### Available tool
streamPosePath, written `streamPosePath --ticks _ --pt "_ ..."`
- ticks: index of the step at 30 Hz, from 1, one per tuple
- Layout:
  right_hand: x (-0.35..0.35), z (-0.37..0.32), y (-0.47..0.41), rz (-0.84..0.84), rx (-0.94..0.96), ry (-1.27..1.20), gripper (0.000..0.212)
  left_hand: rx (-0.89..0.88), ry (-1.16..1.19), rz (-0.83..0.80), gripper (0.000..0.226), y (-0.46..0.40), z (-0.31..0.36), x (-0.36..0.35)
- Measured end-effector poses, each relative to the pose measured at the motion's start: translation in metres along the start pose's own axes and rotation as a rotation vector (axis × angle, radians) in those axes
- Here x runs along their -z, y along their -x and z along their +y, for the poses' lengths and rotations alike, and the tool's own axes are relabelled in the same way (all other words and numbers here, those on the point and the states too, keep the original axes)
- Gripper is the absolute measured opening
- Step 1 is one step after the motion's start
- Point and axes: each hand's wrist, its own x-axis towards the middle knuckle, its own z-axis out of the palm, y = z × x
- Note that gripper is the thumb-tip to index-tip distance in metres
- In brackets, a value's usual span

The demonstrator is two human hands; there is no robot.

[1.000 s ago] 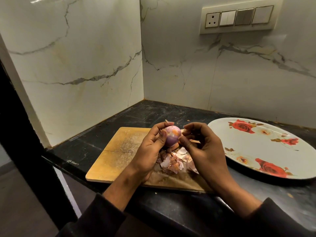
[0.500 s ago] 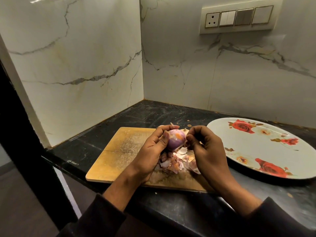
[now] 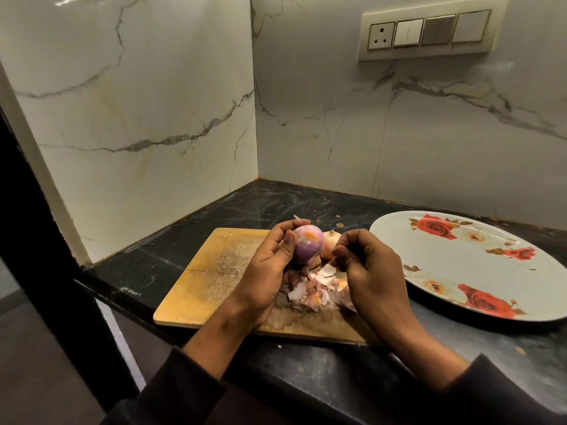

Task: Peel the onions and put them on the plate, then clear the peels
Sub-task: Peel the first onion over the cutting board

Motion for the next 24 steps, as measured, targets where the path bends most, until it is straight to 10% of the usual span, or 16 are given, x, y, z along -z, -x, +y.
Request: streamPosePath --ticks 24 --pt "-0.0015 -0.0040 0.0012 -0.004 0.029 -0.031 0.028 0.003 -0.015 -0.064 0.034 0.0014 0.0004 0.0004"
